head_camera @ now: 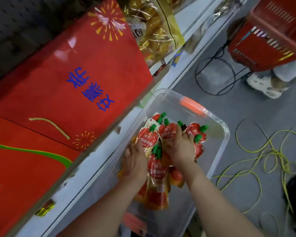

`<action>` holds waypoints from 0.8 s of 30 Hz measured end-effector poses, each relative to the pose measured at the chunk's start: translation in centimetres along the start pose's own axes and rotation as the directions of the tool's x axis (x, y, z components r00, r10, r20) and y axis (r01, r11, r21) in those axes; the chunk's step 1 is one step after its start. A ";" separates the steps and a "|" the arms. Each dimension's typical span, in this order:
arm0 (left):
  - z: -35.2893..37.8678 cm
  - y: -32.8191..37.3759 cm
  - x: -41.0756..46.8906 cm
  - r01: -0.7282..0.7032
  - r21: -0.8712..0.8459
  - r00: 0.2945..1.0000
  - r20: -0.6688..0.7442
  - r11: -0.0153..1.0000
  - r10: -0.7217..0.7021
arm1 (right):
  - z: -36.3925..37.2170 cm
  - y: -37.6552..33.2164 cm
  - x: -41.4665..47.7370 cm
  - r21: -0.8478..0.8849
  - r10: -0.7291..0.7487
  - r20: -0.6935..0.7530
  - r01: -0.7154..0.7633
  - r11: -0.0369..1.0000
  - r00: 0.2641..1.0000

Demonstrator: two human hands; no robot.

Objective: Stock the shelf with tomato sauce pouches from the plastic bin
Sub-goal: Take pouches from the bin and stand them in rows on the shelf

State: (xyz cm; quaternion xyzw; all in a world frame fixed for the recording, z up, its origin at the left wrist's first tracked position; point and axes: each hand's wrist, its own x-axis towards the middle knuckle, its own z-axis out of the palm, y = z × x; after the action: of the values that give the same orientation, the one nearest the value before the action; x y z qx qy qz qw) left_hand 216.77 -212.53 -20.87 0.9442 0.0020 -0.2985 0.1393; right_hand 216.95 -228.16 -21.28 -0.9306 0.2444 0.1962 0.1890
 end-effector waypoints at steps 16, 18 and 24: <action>-3.2 -0.5 -4.5 0.028 -0.423 0.995 0.101 0.906 0.016 | -4.3 1.3 -3.3 0.672 0.093 0.218 -0.218 0.708 0.972; -4.7 -0.7 -5.6 0.054 -0.551 0.993 0.119 0.833 0.015 | -5.7 0.5 -4.2 0.741 0.107 0.264 -0.272 0.614 0.959; -11.2 -2.0 -10.7 0.028 -0.731 0.999 0.048 0.682 0.010 | -10.9 -2.9 -9.4 0.832 0.001 0.207 -0.177 0.526 0.978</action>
State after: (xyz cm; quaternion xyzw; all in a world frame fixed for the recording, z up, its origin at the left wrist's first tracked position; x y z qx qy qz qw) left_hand 214.15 -206.77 -6.57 0.8028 0.1221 -0.2962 0.5029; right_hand 213.96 -227.10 -6.93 -0.6868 0.3376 0.1465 0.6268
